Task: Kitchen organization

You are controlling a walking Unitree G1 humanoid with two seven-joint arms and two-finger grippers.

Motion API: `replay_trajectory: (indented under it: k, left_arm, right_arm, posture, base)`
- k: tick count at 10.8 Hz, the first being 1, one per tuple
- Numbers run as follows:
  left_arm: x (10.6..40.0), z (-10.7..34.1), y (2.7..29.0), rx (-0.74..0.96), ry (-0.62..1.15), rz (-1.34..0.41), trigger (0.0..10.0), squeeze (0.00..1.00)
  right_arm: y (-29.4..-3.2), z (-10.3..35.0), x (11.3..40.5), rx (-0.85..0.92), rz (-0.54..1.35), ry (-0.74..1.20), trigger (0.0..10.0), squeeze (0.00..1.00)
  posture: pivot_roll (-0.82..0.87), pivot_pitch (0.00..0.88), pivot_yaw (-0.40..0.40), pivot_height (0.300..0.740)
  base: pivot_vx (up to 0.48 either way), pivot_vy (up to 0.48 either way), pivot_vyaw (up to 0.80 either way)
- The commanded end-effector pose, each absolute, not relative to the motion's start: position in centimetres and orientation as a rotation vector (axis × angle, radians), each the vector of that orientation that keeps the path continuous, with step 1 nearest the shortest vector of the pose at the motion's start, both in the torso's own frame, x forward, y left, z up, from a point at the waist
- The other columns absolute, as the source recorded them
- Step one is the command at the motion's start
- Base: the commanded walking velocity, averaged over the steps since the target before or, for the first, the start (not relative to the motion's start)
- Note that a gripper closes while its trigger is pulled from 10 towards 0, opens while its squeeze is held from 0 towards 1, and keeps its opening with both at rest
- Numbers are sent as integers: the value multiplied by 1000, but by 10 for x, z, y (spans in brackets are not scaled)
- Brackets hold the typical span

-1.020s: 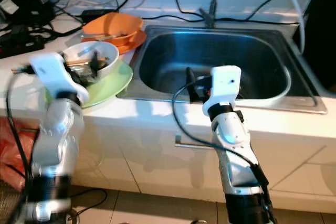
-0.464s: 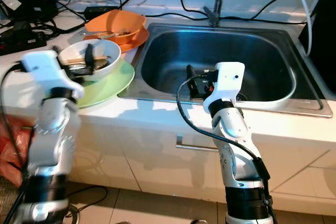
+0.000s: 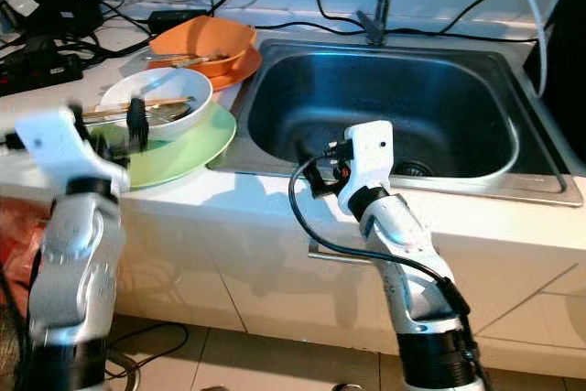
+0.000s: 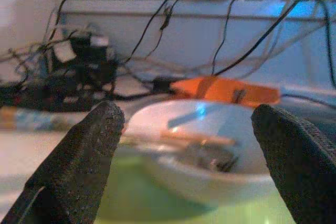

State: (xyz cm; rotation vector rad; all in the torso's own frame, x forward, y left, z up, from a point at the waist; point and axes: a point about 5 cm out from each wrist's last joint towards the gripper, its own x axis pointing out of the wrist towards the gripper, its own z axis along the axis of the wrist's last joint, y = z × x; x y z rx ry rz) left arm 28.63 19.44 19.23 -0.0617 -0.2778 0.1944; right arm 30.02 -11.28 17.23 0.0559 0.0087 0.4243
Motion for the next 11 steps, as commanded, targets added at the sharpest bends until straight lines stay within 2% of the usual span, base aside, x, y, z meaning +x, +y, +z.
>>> replay_trajectory:
  k: [1, 2, 4, 11]
  left_arm:
    - [282, 194, 199, -73, -276, 226, 10000, 0]
    - [277, 194, 203, -81, -265, 243, 10000, 0]
    - [274, 194, 199, -219, -250, 220, 10000, 0]
    - [277, 196, 200, -288, -224, 223, 10000, 0]
  right_arm:
    - [-113, 171, 298, 56, 448, 23, 10000, 0]
    - [-114, 171, 298, 36, 464, 23, 10000, 0]
    - [-113, 172, 297, 35, 477, 6, 10000, 0]
    - [-110, 173, 292, 57, 512, -14, 10000, 0]
  posture:
    - [78, 76, 54, 740]
    - [82, 79, 52, 740]
    - [88, 82, 46, 740]
    - [80, 81, 54, 740]
  base:
    - [0, 0, 0]
    - [0, 0, 0]
    - [0, 0, 0]
    - [0, 0, 0]
